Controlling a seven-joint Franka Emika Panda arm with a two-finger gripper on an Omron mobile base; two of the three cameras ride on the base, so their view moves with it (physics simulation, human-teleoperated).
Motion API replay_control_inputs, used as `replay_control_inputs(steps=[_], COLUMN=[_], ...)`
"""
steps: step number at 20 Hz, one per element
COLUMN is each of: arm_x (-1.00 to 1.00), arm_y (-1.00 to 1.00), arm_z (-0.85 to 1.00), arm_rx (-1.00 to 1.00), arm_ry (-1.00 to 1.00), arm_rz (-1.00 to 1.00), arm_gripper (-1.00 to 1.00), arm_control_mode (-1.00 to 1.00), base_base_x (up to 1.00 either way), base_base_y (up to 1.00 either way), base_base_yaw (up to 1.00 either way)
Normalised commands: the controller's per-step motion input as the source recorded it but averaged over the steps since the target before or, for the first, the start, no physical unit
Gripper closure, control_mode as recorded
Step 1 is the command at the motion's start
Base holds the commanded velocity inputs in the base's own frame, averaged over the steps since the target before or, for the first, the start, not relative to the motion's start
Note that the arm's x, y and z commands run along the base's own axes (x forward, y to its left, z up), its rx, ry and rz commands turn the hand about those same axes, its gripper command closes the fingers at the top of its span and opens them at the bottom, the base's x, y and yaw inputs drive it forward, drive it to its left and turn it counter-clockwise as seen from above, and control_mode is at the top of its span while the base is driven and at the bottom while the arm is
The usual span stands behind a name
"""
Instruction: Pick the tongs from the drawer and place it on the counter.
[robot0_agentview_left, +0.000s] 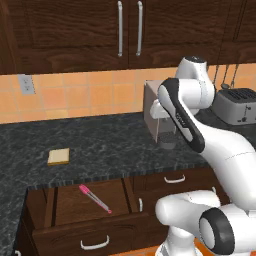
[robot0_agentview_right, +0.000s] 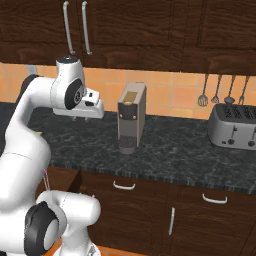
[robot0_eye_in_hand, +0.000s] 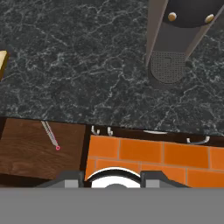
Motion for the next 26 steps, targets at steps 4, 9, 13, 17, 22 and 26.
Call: replay_control_inputs(steps=[4, 9, 13, 17, 22, 26], arm_x=[-0.24, -0.15, 0.0, -0.09, -0.17, -0.38], arm_y=[0.28, 1.0, 1.0, 0.9, 0.59, 0.47], arm_z=[-0.13, -0.5, -0.49, -0.44, -0.34, -0.65], arm_rx=[0.0, -0.02, 0.0, 0.0, 0.0, 0.0], arm_ry=[-0.03, 0.0, 0.0, 0.0, 0.04, 0.12], arm_rz=[0.0, -0.01, -0.03, -0.04, 0.0, 0.0], arm_gripper=[-1.0, -1.0, -1.0, -1.0, -1.0, -1.0], arm_control_mode=[-1.0, -1.0, -1.0, -1.0, -1.0, -1.0], base_base_x=[0.0, 0.0, 0.0, 0.0, 0.0, 0.0], base_base_y=[0.0, 0.0, 0.0, 0.0, 0.0, 0.0], base_base_yaw=[0.0, 0.0, 0.0, 0.0, 0.0, 0.0])
